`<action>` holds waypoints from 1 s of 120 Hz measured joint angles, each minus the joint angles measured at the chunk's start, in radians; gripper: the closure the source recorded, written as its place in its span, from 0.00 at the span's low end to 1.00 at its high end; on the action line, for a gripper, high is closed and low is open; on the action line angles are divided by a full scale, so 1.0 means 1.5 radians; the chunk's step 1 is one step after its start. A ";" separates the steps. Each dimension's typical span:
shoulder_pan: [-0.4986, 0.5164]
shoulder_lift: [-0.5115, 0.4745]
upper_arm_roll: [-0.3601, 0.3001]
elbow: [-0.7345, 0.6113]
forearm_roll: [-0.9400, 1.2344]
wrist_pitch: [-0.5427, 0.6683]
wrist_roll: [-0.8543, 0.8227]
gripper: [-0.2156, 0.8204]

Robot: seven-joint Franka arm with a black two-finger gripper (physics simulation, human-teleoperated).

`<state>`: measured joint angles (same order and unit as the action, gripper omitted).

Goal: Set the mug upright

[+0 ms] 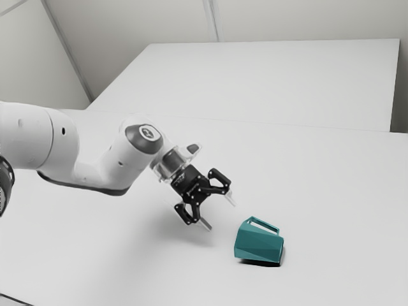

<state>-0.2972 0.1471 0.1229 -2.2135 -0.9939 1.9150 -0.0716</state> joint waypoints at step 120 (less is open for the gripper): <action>-0.011 0.095 -0.077 0.038 -0.162 0.071 0.005 0.80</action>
<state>-0.3144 0.2890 0.0074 -2.1571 -1.2365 2.0222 -0.0648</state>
